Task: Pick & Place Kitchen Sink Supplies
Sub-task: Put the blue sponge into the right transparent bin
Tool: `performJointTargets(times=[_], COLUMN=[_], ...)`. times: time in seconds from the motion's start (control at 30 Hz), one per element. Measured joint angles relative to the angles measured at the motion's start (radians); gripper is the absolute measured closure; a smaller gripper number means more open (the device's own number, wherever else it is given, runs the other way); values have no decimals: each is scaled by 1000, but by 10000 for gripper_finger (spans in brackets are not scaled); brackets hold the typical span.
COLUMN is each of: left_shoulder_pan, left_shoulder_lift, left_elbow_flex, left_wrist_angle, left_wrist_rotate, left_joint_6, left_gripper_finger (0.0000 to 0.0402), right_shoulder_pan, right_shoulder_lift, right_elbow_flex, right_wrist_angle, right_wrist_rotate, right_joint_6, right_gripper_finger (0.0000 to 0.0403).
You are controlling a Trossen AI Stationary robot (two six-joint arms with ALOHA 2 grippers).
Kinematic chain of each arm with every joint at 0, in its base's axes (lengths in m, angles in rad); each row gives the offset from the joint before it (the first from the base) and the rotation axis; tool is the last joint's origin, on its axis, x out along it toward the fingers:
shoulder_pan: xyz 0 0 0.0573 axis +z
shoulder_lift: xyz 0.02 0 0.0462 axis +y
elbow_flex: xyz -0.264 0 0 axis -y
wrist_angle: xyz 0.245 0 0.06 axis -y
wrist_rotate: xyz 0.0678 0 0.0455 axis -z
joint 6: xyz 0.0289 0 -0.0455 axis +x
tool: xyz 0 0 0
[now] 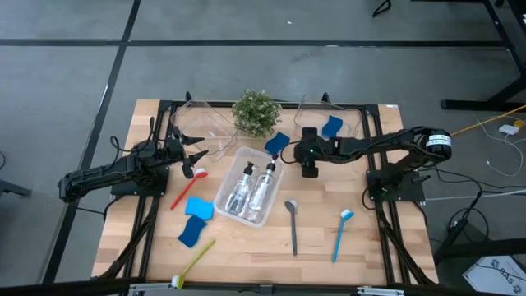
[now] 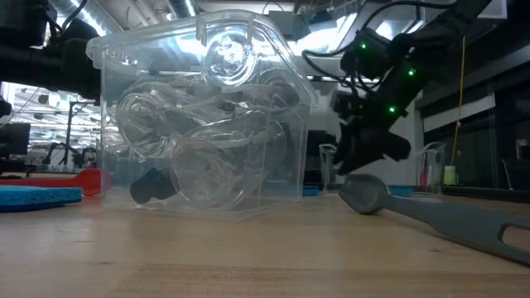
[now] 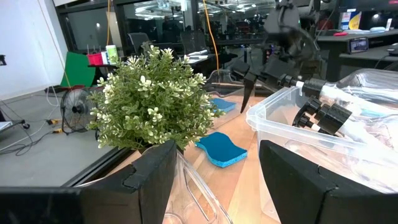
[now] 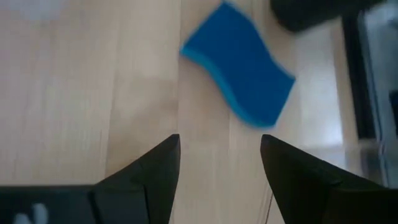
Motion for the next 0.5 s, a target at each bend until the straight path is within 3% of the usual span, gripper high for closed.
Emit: performJointTargets(times=[0.27,0.5], left_shoulder_pan=[0,0], left_shoulder_lift=[0,0], left_elbow_flex=[0,0], left_wrist_angle=[0,0], left_wrist_rotate=[0,0], left_joint_6=[0,0], left_gripper_finger=[176,176], right_shoulder_pan=[-2,-10], right_shoulder_lift=[3,96], right_elbow_flex=[0,0], right_wrist_angle=[110,215], right_wrist_rotate=[-59,-57], right_joint_6=[-109,-190], right_gripper_finger=[183,183])
